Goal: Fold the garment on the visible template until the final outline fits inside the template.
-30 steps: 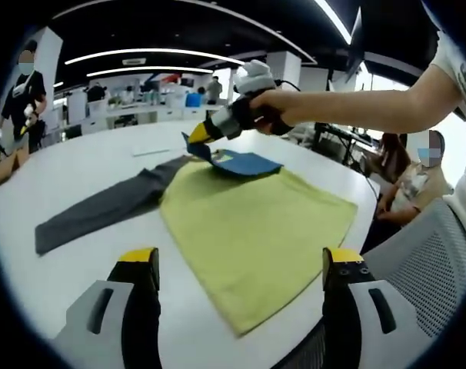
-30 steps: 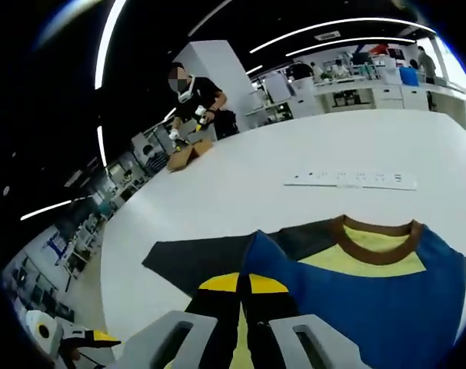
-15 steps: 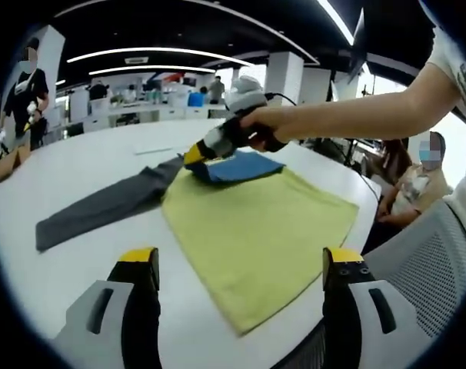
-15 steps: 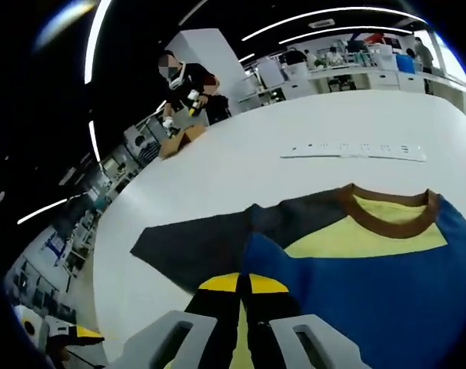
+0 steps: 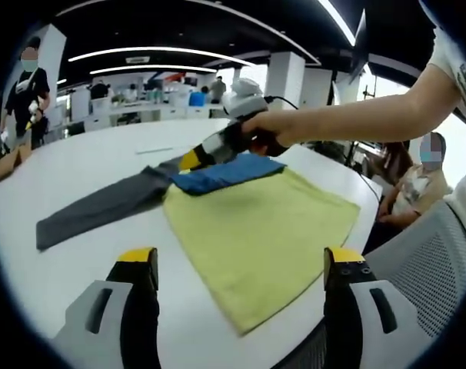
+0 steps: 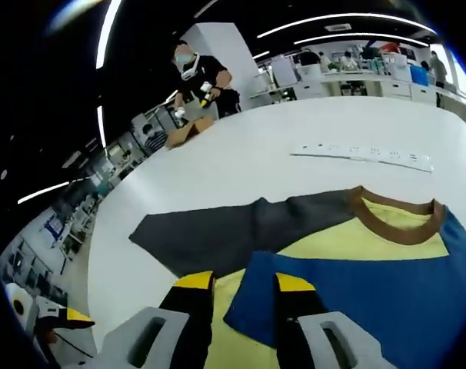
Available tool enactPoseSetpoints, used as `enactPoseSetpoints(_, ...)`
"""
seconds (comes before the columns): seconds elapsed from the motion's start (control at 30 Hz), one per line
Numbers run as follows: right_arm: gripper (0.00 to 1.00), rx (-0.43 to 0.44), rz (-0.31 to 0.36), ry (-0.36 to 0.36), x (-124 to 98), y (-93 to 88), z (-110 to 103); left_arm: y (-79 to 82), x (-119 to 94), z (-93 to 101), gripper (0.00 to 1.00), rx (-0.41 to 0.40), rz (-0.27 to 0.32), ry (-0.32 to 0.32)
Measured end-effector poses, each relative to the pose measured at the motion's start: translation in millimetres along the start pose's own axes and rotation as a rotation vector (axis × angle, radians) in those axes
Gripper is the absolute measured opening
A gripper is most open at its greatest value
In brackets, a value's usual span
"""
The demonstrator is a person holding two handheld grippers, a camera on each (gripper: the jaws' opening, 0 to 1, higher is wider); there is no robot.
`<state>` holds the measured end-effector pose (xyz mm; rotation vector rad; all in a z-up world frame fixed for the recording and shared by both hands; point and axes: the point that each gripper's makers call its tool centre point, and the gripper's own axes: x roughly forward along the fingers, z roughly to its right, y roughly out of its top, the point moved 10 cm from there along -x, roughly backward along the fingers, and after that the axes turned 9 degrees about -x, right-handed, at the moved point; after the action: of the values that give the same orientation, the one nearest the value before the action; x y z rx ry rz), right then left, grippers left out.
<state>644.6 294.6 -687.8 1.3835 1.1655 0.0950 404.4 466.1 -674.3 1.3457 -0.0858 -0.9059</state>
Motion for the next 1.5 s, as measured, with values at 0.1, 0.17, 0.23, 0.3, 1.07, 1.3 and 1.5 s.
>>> enactPoseSetpoints(0.1, 0.46, -0.032, 0.010, -0.016, -8, 2.3, 3, 0.9, 0, -0.7, 0.92, 0.001, 0.007, 0.016)
enactPoseSetpoints(0.17, 0.51, -0.053, 0.007, -0.028, -12, 3.1, 6, 1.3, -1, -1.8, 0.94, 0.002, 0.011, 0.026)
enactPoseSetpoints(0.23, 0.56, -0.070, 0.010, -0.038, -17, 3.5, 11, 1.7, -2, -2.6, 0.97, 0.002, 0.013, 0.038)
enactPoseSetpoints(0.3, 0.65, -0.078, 0.020, -0.055, -23, 2.7, 15, 2.3, -3, -2.7, 0.98, 0.003, 0.015, 0.043)
enactPoseSetpoints(1.07, 0.78, -0.154, 0.007, -0.213, -115, -27.1, 73, 11.8, -10, -6.0, 0.99, 0.007, 0.030, 0.063)
enactPoseSetpoints(1.3, 0.73, -0.115, 0.006, -0.263, -142, -44.1, 94, 14.4, -7, -2.8, 0.99, 0.018, 0.029, 0.052)
enactPoseSetpoints(1.5, 0.63, -0.064, 0.019, -0.282, -162, -57.4, 107, 15.0, -5, 0.0, 0.99, 0.024, 0.025, 0.043)
